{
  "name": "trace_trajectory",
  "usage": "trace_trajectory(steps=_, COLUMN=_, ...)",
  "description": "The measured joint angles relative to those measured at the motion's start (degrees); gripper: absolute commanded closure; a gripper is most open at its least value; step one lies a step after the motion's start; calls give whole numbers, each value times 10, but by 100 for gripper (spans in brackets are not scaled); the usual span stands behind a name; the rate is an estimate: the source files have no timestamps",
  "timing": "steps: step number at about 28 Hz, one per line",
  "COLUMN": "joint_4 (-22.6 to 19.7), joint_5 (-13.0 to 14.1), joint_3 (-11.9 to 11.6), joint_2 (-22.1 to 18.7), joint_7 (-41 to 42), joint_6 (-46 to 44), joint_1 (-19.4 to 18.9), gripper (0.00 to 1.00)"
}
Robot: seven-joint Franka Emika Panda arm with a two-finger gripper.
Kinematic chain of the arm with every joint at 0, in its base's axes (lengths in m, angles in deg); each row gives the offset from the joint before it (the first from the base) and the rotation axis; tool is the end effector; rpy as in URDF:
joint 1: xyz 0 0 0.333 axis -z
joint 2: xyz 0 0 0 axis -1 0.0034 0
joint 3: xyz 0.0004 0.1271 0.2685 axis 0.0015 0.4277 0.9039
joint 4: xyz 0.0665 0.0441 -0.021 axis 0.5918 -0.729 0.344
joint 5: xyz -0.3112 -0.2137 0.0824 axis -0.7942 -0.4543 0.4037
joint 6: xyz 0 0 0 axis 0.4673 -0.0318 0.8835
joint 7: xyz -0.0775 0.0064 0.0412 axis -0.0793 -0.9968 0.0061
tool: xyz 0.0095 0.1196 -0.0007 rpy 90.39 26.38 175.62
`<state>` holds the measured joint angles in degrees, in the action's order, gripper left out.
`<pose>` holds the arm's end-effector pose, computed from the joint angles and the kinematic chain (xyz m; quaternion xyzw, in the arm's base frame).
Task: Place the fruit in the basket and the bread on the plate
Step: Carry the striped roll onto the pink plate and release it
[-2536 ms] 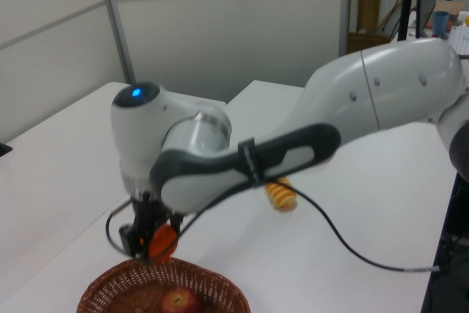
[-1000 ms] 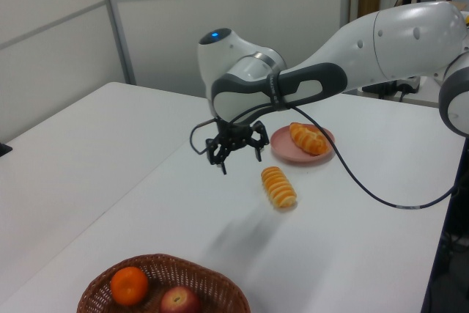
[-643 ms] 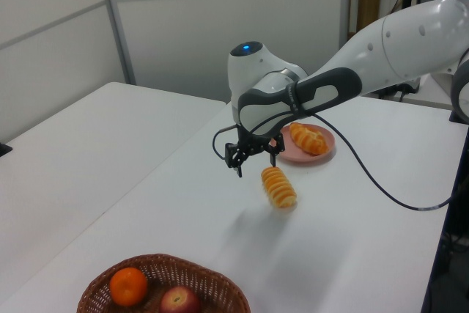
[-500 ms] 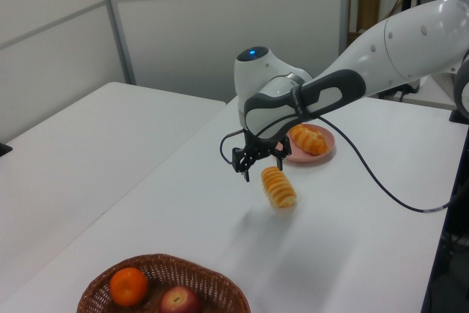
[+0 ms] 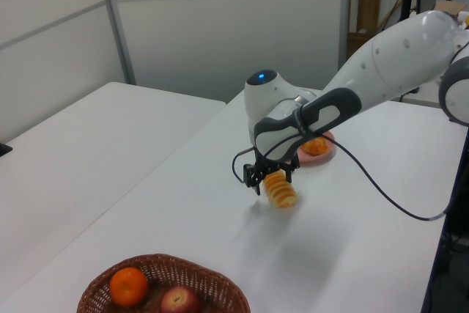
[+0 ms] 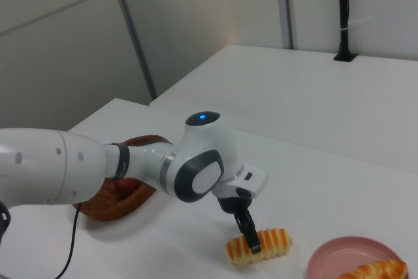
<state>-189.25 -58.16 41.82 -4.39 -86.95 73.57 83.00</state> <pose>0.6170 -0.0506 0.2905 0.9556 -0.2851 0.0402 0.0631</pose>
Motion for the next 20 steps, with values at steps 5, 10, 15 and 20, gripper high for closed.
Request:
trace_trajectory(steps=5, joint_4=0, joint_5=-6, joint_3=0, joint_2=8, joint_7=0, joint_6=1, joint_1=0, gripper=36)
trace_trajectory(steps=10, joint_4=0, joint_5=-26, joint_3=0, joint_2=10, joint_7=3, joint_6=1, joint_1=3, gripper=100)
trace_trajectory(steps=15, joint_4=1, joint_5=-27, joint_3=0, joint_2=10, joint_7=13, joint_6=10, joint_1=25, gripper=100)
trace_trajectory(steps=20, joint_4=14, joint_5=-26, joint_3=-1, joint_2=10, joint_7=27, joint_6=32, joint_1=57, gripper=100)
